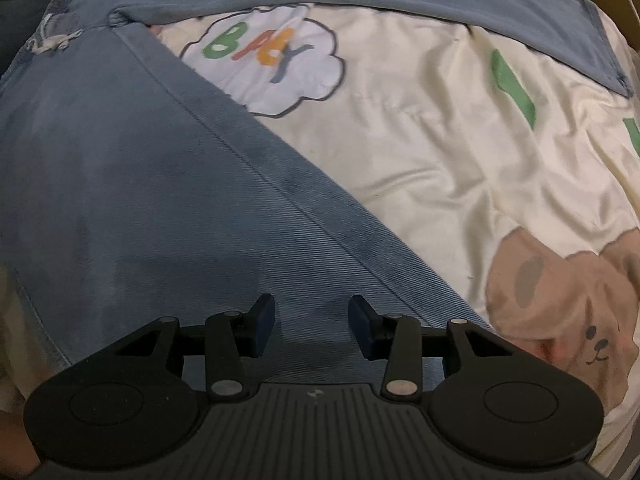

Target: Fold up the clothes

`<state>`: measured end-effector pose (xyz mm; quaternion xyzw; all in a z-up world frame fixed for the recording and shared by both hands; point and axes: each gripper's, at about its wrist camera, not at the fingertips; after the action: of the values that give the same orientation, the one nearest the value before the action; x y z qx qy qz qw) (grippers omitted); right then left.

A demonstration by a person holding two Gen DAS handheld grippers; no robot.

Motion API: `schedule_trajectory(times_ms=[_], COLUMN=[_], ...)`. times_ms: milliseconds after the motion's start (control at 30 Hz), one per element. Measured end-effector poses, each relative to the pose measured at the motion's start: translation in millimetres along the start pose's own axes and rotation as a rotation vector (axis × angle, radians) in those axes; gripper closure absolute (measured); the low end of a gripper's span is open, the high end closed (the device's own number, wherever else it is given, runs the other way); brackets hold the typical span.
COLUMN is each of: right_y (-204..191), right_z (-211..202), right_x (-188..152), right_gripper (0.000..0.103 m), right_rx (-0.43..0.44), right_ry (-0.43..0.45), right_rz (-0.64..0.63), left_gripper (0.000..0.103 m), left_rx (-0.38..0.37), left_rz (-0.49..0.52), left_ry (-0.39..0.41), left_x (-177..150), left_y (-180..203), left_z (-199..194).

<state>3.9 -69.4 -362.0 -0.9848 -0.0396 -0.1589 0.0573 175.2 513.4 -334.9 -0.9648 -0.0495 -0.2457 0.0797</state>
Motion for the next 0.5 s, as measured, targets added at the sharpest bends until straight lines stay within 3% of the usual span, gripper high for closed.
schedule_trajectory(times_ms=[367,500], right_y=[-9,-6], right_z=[27,31], right_x=[6,9], right_gripper=[0.053,0.051], right_rx=[-0.005,0.000], right_ry=[-0.044,-0.046], right_rz=[-0.037,-0.010], left_gripper=[0.083,0.085], left_rx=[-0.033,0.010], left_rz=[-0.001,-0.008], left_ry=[-0.041,-0.064], left_x=[2,7], left_y=[-6,1], left_z=[13,0])
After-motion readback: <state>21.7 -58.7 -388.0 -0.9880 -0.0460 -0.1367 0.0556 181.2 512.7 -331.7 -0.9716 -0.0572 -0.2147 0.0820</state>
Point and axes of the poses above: each gripper's, at about its wrist camera, not at the fingertips, and z roughly the way its jaws point, y to its right, x to its top, and after that the axes turned 9 degrees about y, right-handed
